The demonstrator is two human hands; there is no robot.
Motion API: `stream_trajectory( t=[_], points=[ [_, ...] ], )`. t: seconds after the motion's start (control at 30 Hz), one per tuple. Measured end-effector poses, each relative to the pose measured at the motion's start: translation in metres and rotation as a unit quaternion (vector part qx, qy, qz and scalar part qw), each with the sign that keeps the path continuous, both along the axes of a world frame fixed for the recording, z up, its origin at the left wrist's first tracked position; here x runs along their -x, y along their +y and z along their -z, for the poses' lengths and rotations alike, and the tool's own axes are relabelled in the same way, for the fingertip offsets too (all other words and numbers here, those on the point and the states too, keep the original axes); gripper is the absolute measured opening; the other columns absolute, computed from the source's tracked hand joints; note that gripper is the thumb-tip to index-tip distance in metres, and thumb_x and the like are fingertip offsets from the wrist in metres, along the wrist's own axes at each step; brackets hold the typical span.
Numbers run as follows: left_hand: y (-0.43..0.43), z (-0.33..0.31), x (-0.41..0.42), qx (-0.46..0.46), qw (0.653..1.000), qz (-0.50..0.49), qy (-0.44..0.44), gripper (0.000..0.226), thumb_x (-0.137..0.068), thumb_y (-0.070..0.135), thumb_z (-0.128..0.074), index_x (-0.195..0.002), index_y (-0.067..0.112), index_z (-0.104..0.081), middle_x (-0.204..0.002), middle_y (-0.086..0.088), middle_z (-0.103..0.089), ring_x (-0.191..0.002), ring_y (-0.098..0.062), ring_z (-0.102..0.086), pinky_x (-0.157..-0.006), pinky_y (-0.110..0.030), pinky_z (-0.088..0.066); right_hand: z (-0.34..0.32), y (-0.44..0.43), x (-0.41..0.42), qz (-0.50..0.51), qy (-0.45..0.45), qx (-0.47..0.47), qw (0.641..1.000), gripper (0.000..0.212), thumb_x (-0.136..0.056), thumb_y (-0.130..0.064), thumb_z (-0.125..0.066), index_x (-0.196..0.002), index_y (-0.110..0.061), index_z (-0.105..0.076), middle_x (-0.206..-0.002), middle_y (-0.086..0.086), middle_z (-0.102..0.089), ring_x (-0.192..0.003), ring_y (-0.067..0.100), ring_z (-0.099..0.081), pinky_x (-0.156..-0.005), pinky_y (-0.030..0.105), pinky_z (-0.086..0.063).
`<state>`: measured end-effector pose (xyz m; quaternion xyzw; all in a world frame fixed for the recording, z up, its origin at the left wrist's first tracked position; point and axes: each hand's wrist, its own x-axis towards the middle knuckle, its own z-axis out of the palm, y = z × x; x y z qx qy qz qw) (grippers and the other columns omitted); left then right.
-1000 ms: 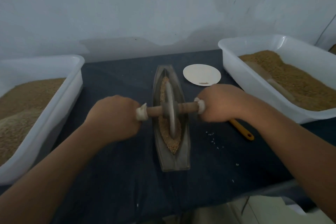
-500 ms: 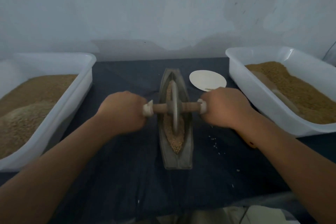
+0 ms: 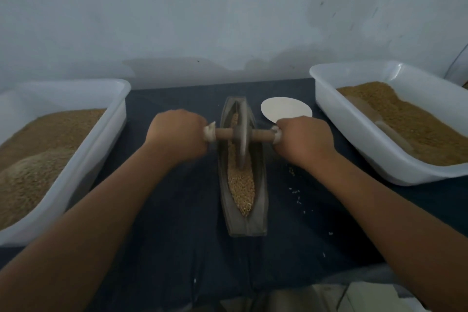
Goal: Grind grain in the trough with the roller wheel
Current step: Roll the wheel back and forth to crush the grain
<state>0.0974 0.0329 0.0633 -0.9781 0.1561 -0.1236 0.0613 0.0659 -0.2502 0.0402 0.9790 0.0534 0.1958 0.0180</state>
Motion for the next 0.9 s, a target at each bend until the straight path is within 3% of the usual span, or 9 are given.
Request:
stream_trajectory(
  t=[0.1,0.2,0.33,0.43,0.5,0.6,0.67,0.73,0.9],
  points=[
    [0.021,0.021,0.049,0.006,0.998,0.048,-0.045,0.032,-0.079,0.049,-0.059,-0.061,0.03,-0.041,-0.054,0.012,-0.043,-0.046,-0.012,-0.041,-0.048,-0.025,-0.028,0.001,-0.006,0.045,-0.066,-0.043,0.025,0.997,0.036,-0.089,-0.05,-0.038,-0.061,-0.028,-0.04,-0.05,-0.008,-0.039,-0.043,0.012,-0.039,-0.045,0.025,-0.017],
    [0.031,0.031,0.064,0.019,0.992,0.073,-0.1,0.041,-0.076,0.051,-0.06,-0.056,0.032,-0.029,-0.046,0.015,-0.029,-0.04,-0.002,-0.017,-0.049,-0.017,-0.01,0.002,-0.009,0.059,-0.106,-0.064,0.021,0.992,0.029,-0.084,-0.049,-0.04,-0.063,-0.031,-0.034,-0.05,-0.011,-0.029,-0.039,0.01,-0.032,-0.046,0.023,-0.011],
    [0.016,0.036,0.019,0.058,0.998,-0.012,-0.035,0.033,-0.087,0.054,-0.054,-0.064,0.029,-0.05,-0.061,0.012,-0.054,-0.05,-0.012,-0.043,-0.051,-0.026,-0.031,-0.003,0.001,0.01,-0.071,-0.089,0.062,0.992,0.033,-0.093,-0.042,-0.05,-0.065,-0.026,-0.042,-0.053,-0.008,-0.039,-0.044,0.017,-0.035,-0.049,0.023,-0.013],
    [0.002,0.029,-0.013,0.095,0.994,-0.045,-0.007,0.032,-0.092,0.05,-0.055,-0.07,0.027,-0.054,-0.072,0.006,-0.062,-0.063,-0.02,-0.057,-0.058,-0.03,-0.043,-0.016,0.01,-0.026,-0.046,-0.087,0.057,0.994,0.034,-0.097,-0.037,-0.052,-0.068,-0.019,-0.054,-0.056,-0.008,-0.032,-0.05,0.018,-0.032,-0.05,0.028,-0.013],
    [0.003,0.03,-0.008,0.097,0.994,-0.045,-0.01,0.032,-0.093,0.048,-0.058,-0.069,0.027,-0.052,-0.069,0.007,-0.059,-0.062,-0.02,-0.057,-0.056,-0.03,-0.042,-0.019,0.011,-0.024,-0.057,-0.084,0.052,0.993,0.035,-0.097,-0.035,-0.055,-0.067,-0.019,-0.052,-0.056,-0.009,-0.031,-0.048,0.015,-0.028,-0.05,0.028,-0.014],
    [0.019,0.04,0.032,0.065,0.995,0.012,-0.078,0.039,-0.086,0.044,-0.069,-0.064,0.026,-0.043,-0.057,0.012,-0.044,-0.047,-0.015,-0.044,-0.048,-0.024,-0.025,-0.01,0.002,0.012,-0.071,-0.09,0.057,0.992,0.039,-0.098,-0.04,-0.052,-0.064,-0.026,-0.04,-0.054,-0.008,-0.037,-0.045,0.016,-0.032,-0.048,0.025,-0.016],
    [0.028,0.046,0.062,0.072,0.987,0.071,-0.124,0.045,-0.079,0.037,-0.078,-0.062,0.027,-0.037,-0.054,0.014,-0.034,-0.042,-0.015,-0.032,-0.05,-0.02,-0.014,0.0,-0.005,0.046,-0.084,-0.108,0.05,0.989,0.037,-0.094,-0.044,-0.047,-0.064,-0.03,-0.029,-0.052,-0.011,-0.031,-0.042,0.014,-0.031,-0.046,0.023,-0.014],
    [0.032,0.051,0.075,0.086,0.981,0.083,-0.151,0.045,-0.079,0.032,-0.08,-0.061,0.026,-0.039,-0.054,0.012,-0.032,-0.042,-0.015,-0.027,-0.053,-0.019,-0.01,0.009,-0.011,0.061,-0.106,-0.129,0.041,0.985,0.03,-0.089,-0.043,-0.046,-0.067,-0.031,-0.031,-0.055,-0.014,-0.03,-0.042,0.014,-0.032,-0.047,0.022,-0.012],
    [0.014,0.041,0.024,0.071,0.988,0.027,-0.132,0.044,-0.091,0.042,-0.066,-0.06,0.026,-0.04,-0.055,0.006,-0.047,-0.046,-0.024,-0.048,-0.05,-0.025,-0.035,0.006,0.0,0.006,-0.038,-0.088,0.051,0.994,0.038,-0.099,-0.044,-0.051,-0.067,-0.026,-0.044,-0.054,-0.006,-0.042,-0.046,0.019,-0.043,-0.046,0.025,-0.027]
  ],
)
